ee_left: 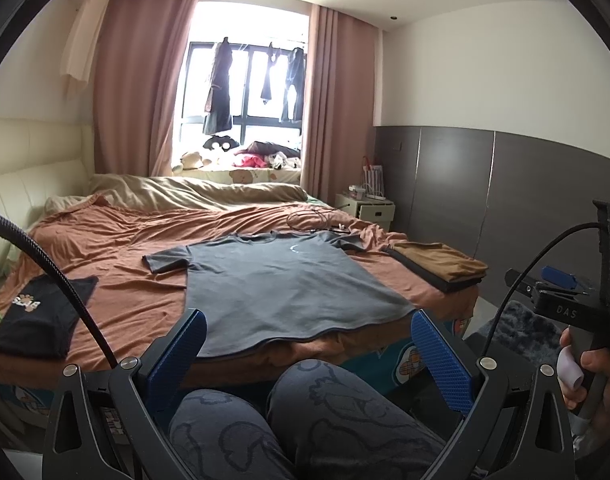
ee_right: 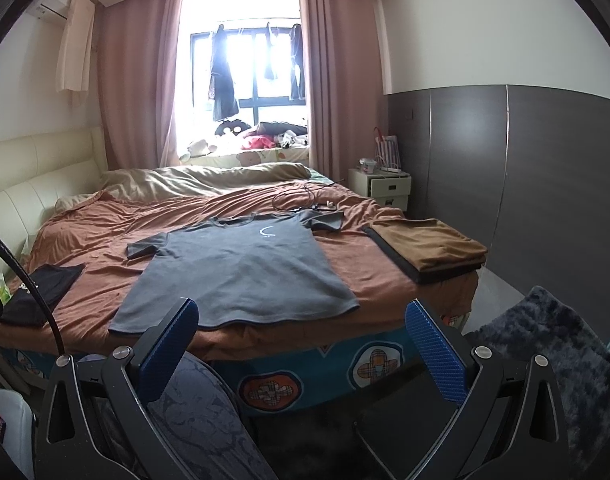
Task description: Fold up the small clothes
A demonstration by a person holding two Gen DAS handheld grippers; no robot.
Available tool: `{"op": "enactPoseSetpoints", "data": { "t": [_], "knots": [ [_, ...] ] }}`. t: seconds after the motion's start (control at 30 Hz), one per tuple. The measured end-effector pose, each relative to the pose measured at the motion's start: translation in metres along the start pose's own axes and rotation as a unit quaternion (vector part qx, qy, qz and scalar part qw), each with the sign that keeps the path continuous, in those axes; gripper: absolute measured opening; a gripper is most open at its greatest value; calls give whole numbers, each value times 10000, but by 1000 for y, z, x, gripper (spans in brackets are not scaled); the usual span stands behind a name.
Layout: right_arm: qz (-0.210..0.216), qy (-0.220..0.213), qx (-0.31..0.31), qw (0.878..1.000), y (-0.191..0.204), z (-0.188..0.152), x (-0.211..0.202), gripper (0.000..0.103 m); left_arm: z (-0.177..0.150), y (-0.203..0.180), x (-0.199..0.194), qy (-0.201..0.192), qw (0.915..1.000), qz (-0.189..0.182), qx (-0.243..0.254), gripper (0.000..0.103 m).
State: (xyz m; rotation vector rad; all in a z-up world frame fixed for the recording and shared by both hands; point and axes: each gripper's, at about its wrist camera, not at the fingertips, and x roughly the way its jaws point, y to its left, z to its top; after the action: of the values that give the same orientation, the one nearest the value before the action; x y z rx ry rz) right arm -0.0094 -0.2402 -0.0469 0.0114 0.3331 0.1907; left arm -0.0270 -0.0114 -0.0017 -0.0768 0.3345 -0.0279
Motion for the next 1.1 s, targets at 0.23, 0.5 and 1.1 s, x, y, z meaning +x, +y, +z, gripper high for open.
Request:
{"op": "enactPoseSetpoints", "data": {
  "t": [0.23, 0.5, 1.1],
  "knots": [
    [24, 25, 79, 10000, 0, 0, 0, 103, -1, -1, 0, 1, 10000, -10, 19, 103],
    [53, 34, 38, 10000, 3, -1, 0, 103, -1, -1, -1, -14, 10000, 5, 2, 103],
    [81, 91, 111, 9999, 3, 1, 9, 103, -1, 8, 5, 1, 10000, 1, -47, 103]
  ]
}}
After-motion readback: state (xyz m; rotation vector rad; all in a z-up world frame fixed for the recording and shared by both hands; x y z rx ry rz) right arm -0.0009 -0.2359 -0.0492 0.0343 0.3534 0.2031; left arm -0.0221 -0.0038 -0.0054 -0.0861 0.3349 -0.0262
